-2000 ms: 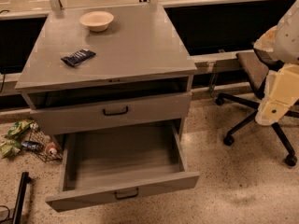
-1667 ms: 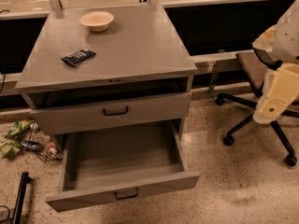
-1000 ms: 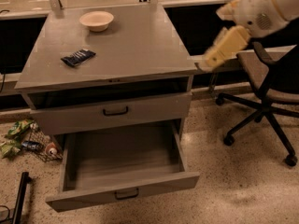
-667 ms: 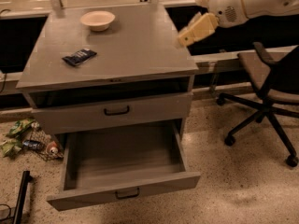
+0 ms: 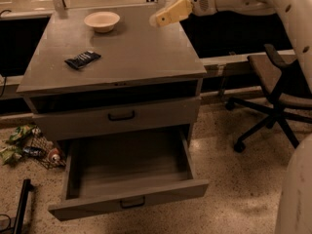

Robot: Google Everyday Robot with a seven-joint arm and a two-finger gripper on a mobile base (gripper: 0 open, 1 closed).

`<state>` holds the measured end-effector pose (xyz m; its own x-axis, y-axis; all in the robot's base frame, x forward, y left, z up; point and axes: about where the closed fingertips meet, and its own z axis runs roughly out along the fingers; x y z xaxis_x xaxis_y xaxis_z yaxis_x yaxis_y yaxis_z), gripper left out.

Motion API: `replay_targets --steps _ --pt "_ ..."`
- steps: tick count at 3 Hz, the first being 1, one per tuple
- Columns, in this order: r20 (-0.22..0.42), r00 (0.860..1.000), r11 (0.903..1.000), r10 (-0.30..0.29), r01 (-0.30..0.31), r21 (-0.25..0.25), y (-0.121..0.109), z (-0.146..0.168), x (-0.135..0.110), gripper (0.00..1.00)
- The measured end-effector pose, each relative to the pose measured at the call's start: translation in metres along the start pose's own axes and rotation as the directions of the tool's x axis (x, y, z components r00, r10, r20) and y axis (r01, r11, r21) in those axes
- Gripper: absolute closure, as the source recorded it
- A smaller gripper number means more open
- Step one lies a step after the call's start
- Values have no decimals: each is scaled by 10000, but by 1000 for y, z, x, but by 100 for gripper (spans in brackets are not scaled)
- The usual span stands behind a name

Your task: Place rxbar blueberry into middle drawer

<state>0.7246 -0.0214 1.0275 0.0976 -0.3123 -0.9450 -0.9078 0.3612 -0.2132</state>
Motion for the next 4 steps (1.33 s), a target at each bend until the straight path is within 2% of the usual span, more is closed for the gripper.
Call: replay_targets --steps 1,2,3,4 --pt "-74 9969 9969 789 -789 -27 11 28 26 0" --pt "-433 9884 9893 1456 -1458 -19 22 77 50 0" --pt "-872 9821 9856 1670 -1688 -133 35 125 66 0" --pt "-1098 9849 9878 1338 -1414 -646 45 169 73 0"
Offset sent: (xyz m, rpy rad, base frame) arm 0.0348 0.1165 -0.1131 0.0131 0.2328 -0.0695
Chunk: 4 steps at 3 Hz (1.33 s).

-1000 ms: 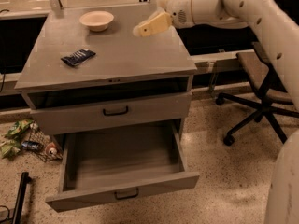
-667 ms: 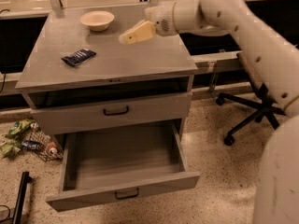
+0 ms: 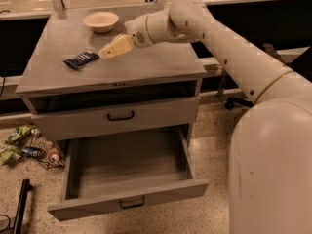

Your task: Place rxbar blueberry into middle drawer

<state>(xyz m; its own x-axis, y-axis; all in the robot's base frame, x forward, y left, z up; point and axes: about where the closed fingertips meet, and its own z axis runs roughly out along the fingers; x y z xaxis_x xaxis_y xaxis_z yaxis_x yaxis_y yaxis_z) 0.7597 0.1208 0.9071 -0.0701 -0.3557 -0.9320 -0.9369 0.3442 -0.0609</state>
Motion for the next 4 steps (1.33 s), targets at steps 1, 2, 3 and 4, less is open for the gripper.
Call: replay_targets --steps 1,2,3,4 --pt "-45 9987 9981 -500 498 -369 4 40 3 0" --pt "-96 9973 9961 -733 727 -501 4 57 3 0" --pt "-199 9982 9951 -567 549 -817 10 82 5 0" --pt "-218 9989 9937 -424 399 -1049 18 95 6 0"
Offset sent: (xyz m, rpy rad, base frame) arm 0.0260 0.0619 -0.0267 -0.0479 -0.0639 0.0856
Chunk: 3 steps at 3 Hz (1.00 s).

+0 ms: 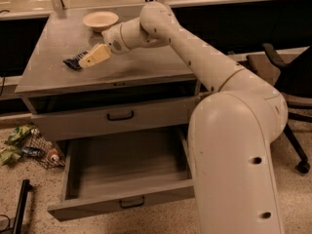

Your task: Place rxbar blueberry into middle drawer

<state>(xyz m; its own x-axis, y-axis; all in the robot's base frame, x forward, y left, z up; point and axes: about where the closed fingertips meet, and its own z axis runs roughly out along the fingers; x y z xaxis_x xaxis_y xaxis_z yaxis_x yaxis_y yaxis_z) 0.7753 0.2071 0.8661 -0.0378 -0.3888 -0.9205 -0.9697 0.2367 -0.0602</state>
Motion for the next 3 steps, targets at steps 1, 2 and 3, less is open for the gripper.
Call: replay_targets --steps 1,2,3 --pt "129 9978 9978 653 -652 -70 -6 34 19 0" --pt "92 9975 9974 695 -693 -179 -6 40 23 0" --pt "85 9984 9978 562 -558 -345 -2 45 23 16"
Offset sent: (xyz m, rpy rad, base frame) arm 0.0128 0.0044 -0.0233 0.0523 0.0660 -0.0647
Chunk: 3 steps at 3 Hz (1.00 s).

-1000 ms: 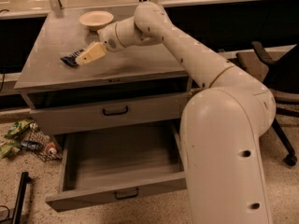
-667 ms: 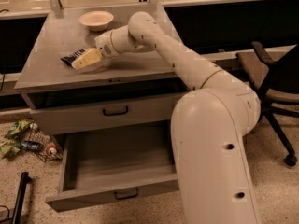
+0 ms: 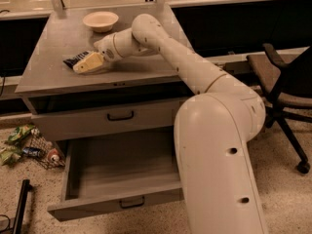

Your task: Place rxbar blueberry into middle drawer

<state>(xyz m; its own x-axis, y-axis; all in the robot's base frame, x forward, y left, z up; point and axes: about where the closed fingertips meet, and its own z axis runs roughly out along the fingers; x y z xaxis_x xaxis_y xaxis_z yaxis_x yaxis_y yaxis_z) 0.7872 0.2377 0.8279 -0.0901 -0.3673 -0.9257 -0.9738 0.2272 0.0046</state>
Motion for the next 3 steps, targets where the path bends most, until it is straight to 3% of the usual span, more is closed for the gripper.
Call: replay_targets --steps 1,3 --pt "159 9998 9996 -113 117 -262 3 3 2 47" --pt "998 9943 9962 -377 453 -744 10 -8 -6 93"
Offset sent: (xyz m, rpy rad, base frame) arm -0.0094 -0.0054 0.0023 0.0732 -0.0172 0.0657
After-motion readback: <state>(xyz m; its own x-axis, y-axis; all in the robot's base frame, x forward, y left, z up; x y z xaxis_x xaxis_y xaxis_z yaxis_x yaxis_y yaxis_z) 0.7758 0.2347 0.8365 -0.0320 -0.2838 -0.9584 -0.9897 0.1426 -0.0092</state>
